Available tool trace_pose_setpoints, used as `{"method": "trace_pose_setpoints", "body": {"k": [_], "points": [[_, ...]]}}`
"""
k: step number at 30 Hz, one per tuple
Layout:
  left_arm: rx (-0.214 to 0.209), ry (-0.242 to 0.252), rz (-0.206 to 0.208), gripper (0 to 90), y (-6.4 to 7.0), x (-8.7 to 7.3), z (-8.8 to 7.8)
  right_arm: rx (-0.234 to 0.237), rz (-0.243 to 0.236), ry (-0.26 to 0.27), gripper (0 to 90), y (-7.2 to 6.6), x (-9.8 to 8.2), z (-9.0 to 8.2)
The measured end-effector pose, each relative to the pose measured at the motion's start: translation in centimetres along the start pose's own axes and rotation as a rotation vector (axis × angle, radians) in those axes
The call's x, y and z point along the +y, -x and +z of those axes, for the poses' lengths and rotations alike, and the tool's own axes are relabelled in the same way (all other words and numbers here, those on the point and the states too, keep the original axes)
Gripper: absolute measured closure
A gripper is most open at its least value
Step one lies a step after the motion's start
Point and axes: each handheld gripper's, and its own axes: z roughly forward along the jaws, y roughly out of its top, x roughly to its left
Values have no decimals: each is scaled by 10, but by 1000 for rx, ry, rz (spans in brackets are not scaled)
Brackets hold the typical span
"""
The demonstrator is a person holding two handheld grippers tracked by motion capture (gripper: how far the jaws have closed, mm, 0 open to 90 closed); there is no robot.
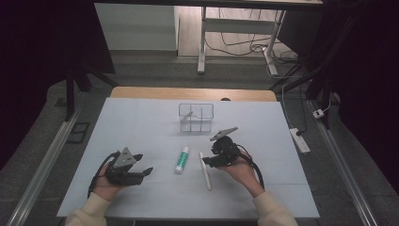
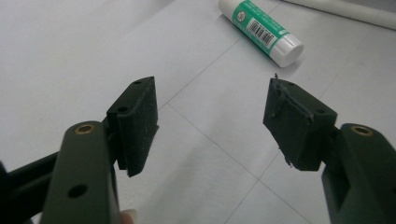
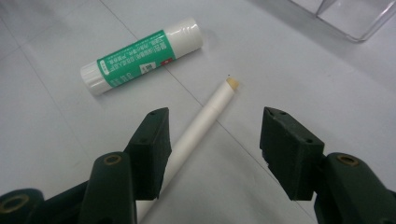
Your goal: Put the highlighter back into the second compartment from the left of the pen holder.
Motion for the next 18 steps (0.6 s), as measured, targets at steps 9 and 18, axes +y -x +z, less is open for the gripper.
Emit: {"method": "trace_pose_setpoints", "body": {"k": [9,18], "points": [[1,-5,2,348,0,0,1,-10,11,-27,418,-5,8,14],[3,-10,6,347,0,0,2,-41,4,-81,427,-8,13,33]]}}
